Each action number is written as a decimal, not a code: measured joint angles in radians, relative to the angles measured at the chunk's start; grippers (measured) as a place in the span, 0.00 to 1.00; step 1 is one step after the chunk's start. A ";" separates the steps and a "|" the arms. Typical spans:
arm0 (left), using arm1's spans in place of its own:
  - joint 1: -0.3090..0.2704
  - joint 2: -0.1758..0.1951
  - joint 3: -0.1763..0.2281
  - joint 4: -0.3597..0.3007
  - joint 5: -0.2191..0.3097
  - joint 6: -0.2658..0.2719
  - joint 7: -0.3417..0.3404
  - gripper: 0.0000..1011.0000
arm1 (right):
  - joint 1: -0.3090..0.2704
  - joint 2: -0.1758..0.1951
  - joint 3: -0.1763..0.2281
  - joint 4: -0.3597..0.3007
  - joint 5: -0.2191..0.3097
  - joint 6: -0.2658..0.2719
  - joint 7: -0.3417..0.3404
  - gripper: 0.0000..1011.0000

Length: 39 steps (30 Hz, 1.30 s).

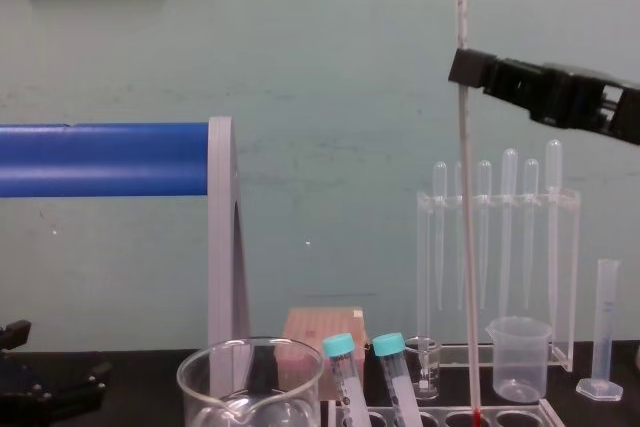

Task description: Hold the thermometer with one hand and immerse one end into the beaker, then reinsert it into the test tube rack.

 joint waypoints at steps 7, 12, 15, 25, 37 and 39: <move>0.000 0.000 0.000 0.000 0.000 0.000 0.000 1.00 | 0.011 -0.014 -0.013 0.033 -0.026 0.007 0.005 0.05; 0.000 0.000 0.000 0.000 0.000 0.000 0.000 1.00 | 0.019 -0.023 -0.023 0.059 -0.041 0.013 0.010 0.05; 0.000 0.000 0.000 0.000 0.000 0.000 0.000 1.00 | 0.024 -0.027 -0.032 0.078 -0.054 0.013 0.018 0.05; 0.000 0.000 0.000 0.000 0.000 0.000 0.000 1.00 | 0.041 -0.041 -0.057 0.133 -0.099 0.007 0.038 0.05; 0.000 0.000 0.000 0.000 0.000 0.000 0.000 1.00 | 0.044 -0.052 -0.065 0.156 -0.109 0.022 0.040 0.05; 0.000 0.000 0.000 0.000 0.000 0.000 0.000 1.00 | 0.044 -0.053 -0.066 0.158 -0.110 0.024 0.040 0.05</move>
